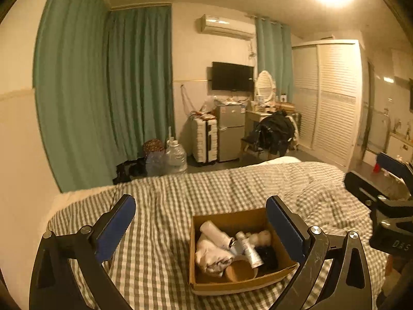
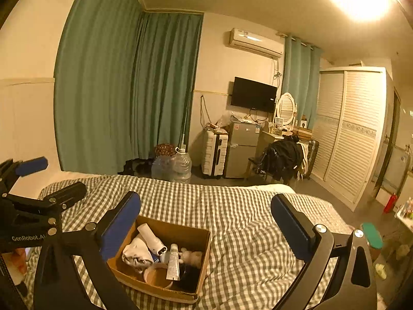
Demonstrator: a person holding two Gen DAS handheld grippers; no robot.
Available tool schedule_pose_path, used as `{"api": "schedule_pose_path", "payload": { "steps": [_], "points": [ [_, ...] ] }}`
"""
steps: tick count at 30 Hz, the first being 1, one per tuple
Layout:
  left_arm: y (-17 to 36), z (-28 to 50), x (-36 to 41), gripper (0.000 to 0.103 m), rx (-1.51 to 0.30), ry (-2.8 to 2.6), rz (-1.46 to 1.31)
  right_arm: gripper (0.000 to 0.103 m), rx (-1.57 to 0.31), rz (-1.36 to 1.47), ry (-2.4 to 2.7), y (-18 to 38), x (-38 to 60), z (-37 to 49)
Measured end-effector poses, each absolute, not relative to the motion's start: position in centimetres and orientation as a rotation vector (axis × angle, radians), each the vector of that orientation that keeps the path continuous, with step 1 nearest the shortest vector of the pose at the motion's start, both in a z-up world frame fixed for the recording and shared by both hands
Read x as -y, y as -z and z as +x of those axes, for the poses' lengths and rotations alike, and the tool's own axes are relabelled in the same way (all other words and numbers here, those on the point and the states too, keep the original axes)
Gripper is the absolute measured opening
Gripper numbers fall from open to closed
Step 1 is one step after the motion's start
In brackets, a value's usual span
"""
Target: Organize objects
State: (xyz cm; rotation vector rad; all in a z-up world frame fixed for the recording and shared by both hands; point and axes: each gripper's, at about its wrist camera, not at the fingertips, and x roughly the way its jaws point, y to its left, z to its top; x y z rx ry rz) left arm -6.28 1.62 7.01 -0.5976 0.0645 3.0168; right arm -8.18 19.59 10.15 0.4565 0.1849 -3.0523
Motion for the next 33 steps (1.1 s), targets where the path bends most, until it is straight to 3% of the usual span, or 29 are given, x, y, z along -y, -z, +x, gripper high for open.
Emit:
{"api": "schedule_pose_path", "payload": {
  "steps": [8,19,33],
  "points": [
    [-0.5,-5.4,-0.9,0.103,-0.045,-3.08,-0.619,0.102,-0.093,0.493,3.063,-2.2,-20.9,-8.0],
    [6.3,-3.2,-0.8,0.103,-0.071,-3.063,-0.654,0.102,-0.117,0.592,3.063,6.1,-20.5,-7.4],
    [9.1,-3.7,0.6,0.103,-0.056,-3.14,-0.745,0.102,-0.162,0.639,3.079,8.4,-19.9,-7.5]
  ]
}}
